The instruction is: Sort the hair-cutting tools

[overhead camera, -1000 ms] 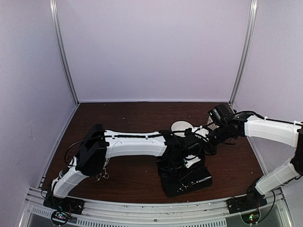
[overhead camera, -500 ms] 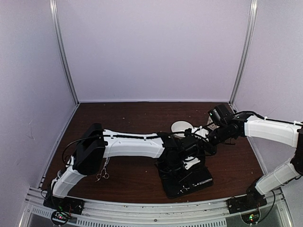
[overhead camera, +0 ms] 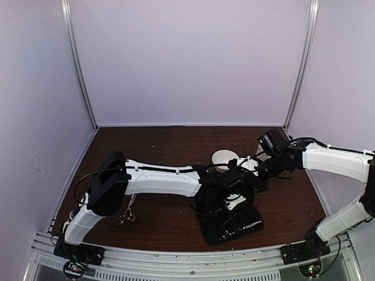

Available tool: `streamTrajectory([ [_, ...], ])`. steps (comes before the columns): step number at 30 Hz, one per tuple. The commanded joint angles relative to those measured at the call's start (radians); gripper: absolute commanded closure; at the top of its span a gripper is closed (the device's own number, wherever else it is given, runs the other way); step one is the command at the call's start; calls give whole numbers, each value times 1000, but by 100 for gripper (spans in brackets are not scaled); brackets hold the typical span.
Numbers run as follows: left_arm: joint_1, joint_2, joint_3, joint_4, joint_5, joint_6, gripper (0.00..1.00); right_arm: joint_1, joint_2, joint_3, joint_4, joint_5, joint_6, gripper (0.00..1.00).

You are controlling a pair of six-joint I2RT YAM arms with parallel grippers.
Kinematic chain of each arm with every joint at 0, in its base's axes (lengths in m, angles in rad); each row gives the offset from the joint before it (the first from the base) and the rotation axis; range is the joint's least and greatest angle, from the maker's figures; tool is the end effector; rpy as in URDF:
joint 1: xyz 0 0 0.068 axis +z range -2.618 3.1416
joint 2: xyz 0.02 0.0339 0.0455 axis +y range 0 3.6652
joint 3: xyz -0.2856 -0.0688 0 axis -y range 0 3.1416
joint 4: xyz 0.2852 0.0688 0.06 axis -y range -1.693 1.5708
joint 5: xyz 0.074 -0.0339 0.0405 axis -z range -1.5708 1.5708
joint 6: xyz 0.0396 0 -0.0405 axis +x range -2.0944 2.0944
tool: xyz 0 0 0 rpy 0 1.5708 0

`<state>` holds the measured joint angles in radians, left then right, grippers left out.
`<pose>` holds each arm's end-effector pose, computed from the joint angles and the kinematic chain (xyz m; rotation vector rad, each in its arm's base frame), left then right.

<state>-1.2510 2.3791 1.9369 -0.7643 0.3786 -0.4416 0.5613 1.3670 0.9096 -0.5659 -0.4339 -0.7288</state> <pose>0.1588 -0.5262 0.1394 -1.2765 -2.7116 0.7934 0.2466 0.1747 0.2272 -1.6400 1.9202 0.4944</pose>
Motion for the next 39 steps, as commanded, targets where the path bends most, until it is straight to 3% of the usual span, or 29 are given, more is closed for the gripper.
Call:
streamTrajectory([
  [1,-10,-6,-33,-39,-13,-26,100,9,-17,-7,-12,-35,3,100],
  [6,-10,-9,-32,-40,-11,-21,100,9,-17,-9,-12,-35,3,100],
  [9,-10,-13,-24,-53,-23,-10,87,9,-16,-9,-11,-36,3,100],
  [15,-10,-67,-37,-55,-85,41,73,9,-19,-4,-16,-42,4,99],
  [24,-8,-253,-74,-156,-221,130,62,-3,-63,32,-74,-61,-3,74],
  [30,15,-398,-258,-174,-379,112,56,-19,-113,91,-137,-54,23,64],
  [36,139,-575,-554,-137,-482,-15,50,-15,-221,100,-167,-121,140,57],
  [39,207,-678,-690,-108,-533,-76,34,-12,-296,56,-162,-157,177,57],
])
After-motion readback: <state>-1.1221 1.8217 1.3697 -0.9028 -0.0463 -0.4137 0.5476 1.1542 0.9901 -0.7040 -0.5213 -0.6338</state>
